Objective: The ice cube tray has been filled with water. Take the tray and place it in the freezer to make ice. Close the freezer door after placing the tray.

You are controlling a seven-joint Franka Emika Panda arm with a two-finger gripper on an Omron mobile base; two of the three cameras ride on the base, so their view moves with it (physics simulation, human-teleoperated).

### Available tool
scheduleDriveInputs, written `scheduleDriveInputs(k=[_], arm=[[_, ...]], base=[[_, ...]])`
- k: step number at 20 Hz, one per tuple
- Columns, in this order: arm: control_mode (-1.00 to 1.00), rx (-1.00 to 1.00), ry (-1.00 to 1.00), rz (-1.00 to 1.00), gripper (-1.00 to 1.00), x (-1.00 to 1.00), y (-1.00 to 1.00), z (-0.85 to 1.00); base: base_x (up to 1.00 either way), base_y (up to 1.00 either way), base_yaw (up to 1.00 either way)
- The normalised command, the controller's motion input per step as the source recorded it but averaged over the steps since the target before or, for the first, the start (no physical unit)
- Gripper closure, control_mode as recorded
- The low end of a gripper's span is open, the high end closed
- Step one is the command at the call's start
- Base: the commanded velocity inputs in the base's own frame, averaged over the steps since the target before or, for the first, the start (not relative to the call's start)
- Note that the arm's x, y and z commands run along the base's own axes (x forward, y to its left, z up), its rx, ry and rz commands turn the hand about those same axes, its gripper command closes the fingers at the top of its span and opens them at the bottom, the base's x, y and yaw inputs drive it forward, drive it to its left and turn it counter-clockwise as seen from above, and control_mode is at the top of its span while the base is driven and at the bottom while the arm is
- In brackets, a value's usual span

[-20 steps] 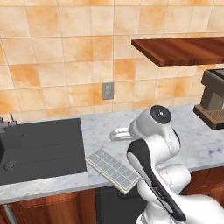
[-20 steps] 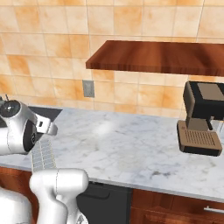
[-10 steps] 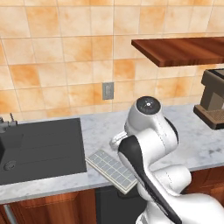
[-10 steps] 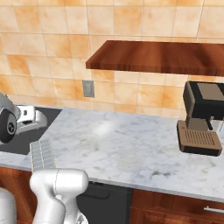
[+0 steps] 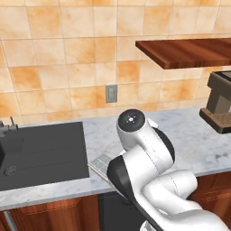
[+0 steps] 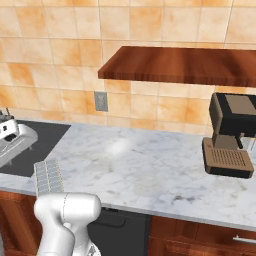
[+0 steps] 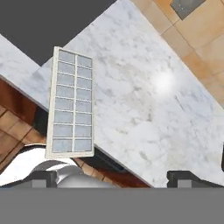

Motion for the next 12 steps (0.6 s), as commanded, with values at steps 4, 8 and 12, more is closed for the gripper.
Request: scheduleDriveInputs(k=[4, 8, 12], arm=[[-1.0, -0.28, 0.0, 0.14, -1.0, -0.2, 0.03, -0.23], [-1.0, -0.21, 0.0, 0.06, -1.0, 0.0, 0.03, -0.29], [-1.0, -0.16, 0.0, 0.0, -1.0, 0.0, 0.02, -0.36]], base=[[0.0, 0.0, 0.0], [0.0, 0.0, 0.0], [0.0, 0.0, 0.0]])
